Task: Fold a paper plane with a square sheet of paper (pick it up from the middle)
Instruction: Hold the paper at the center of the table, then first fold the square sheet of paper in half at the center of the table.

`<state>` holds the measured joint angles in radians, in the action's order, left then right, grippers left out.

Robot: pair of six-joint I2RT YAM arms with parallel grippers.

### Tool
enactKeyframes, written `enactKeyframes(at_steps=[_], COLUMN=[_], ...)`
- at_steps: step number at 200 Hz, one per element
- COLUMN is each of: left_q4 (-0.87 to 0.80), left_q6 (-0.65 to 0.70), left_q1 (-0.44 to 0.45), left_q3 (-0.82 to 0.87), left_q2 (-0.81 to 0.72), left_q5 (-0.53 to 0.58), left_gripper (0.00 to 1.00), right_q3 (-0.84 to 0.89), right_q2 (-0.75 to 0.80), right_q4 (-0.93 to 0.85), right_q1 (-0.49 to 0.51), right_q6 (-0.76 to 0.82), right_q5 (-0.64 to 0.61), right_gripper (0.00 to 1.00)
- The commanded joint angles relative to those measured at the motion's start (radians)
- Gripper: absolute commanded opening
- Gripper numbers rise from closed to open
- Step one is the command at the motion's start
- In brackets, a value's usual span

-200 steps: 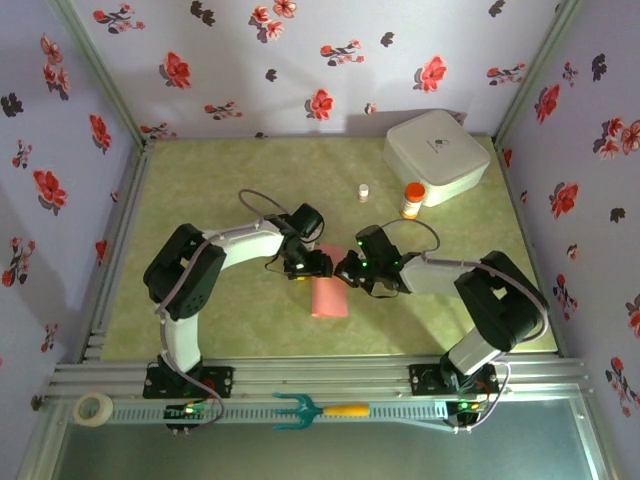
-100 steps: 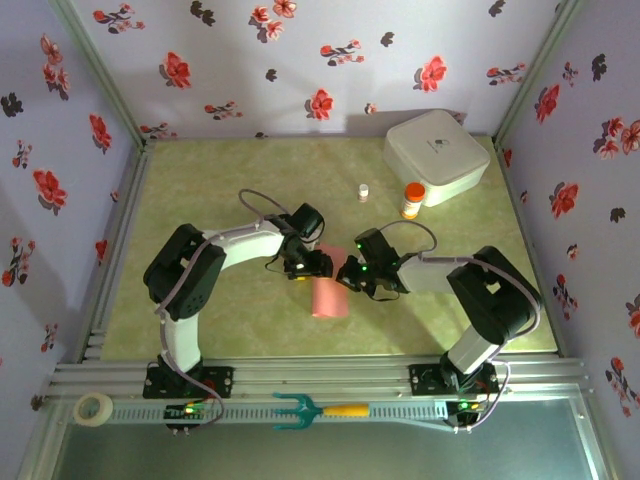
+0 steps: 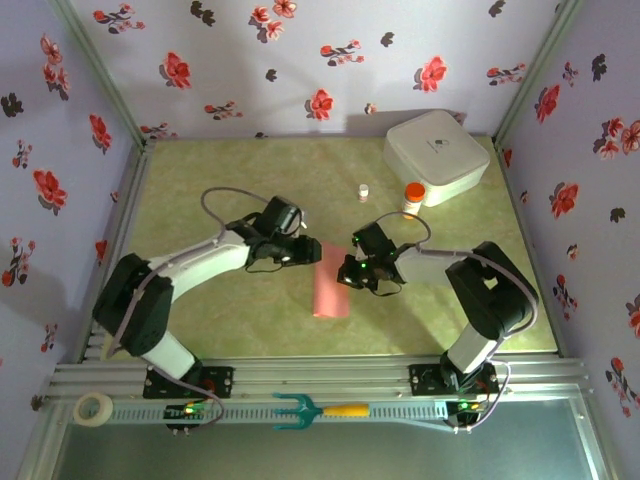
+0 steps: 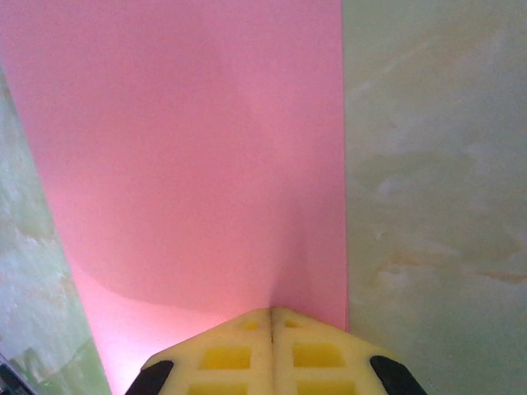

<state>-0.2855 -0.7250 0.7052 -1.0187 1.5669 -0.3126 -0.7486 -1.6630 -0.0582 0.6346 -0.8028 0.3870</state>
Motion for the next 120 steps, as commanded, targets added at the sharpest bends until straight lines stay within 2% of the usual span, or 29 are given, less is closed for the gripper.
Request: enactKeyframes(at_steps=[1, 83, 120], left_q4=[0.154, 0.262, 0.293], left_q6=[-0.049, -0.081, -0.084], left_q1=[-0.024, -0.026, -0.027], left_q3=[0.054, 0.092, 0.085], left_q2=[0.009, 0.097, 0.159], left_q5=[-0.11, -0.204, -0.243], left_gripper=[0.28, 0.13, 0.08], right_q3=[-0.003, -0.139, -0.159], right_q2=[-0.047, -0.125, -0.138], right_q4=[-0.108, -0.253, -0.272], right_q1=[-0.016, -0.035, -0.037], right_q6=[0.067, 0.269, 0.277], right_q5=[-0.023, 0.012, -0.002], right_gripper=[0.0, 0.0, 0.0])
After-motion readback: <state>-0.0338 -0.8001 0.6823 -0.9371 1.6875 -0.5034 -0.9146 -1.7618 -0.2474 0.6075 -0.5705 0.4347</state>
